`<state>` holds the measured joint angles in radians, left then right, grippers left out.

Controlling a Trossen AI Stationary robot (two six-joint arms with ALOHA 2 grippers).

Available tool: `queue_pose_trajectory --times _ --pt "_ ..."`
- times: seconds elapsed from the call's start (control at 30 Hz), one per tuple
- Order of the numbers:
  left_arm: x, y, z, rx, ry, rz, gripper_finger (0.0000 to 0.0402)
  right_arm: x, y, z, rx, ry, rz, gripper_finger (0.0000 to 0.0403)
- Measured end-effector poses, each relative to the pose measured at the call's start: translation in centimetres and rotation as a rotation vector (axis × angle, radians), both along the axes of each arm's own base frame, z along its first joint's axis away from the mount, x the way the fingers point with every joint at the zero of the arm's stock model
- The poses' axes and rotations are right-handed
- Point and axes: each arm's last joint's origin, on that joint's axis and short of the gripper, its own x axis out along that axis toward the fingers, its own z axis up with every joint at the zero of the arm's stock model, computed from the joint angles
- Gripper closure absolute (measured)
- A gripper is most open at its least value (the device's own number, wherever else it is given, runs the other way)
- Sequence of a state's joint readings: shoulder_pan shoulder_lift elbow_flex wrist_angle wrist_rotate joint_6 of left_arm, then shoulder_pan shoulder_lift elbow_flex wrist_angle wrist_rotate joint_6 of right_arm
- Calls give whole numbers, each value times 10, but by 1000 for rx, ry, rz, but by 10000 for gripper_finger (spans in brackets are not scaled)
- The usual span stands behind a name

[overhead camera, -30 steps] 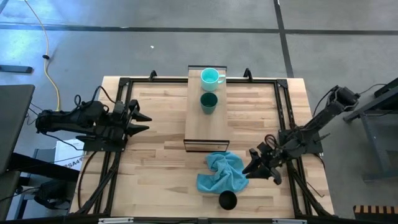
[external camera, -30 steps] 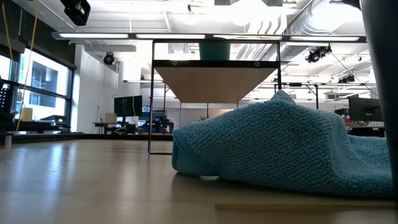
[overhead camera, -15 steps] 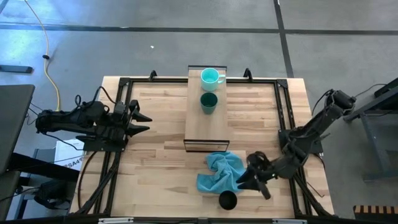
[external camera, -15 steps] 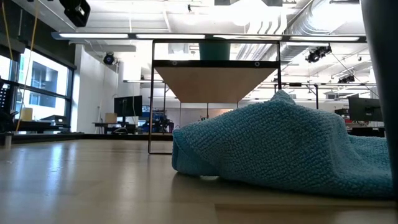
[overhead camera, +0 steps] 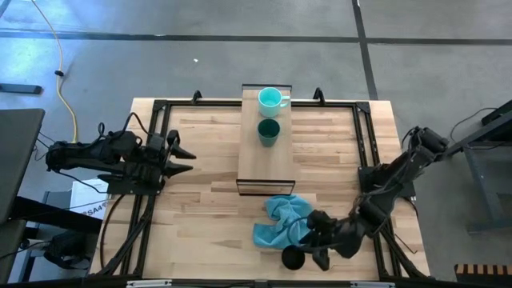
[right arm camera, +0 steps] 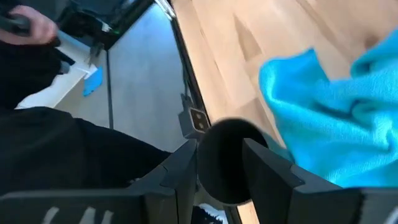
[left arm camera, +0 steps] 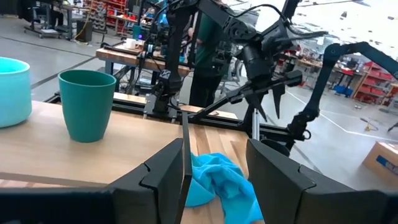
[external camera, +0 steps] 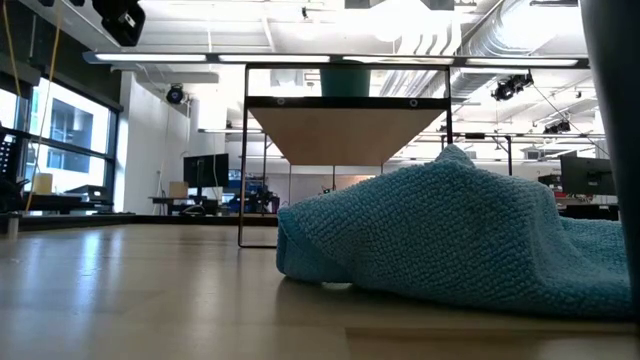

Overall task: Stack small to large cups/mugs on shelf
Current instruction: Put the black cup on the shelf

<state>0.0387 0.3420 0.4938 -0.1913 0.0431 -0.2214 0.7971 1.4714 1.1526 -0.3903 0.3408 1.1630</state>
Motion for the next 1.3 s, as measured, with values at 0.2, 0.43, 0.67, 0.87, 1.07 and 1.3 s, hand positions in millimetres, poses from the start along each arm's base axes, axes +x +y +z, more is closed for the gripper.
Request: queue_pose_trajectory --times 0.2,0.43,0.67,0.87,1.07,1.3 --pt "0 -1 0 7 0 -44 238 1 12 -18 43 79 -55 283" --pt "0 -2 0 10 -2 -55 238 2 9 -21 44 115 -96 283" --pt "0 -2 1 8 -6 -55 238 4 12 -18 111 109 -92 283" --pt "0 -2 1 2 -11 -54 238 2 14 -19 155 169 -8 283" --pt "0 -2 2 -19 -16 -53 238 1 13 -20 137 183 -13 283" --pt "0 -2 2 -28 -17 -53 238 -2 6 -25 50 198 -93 283"
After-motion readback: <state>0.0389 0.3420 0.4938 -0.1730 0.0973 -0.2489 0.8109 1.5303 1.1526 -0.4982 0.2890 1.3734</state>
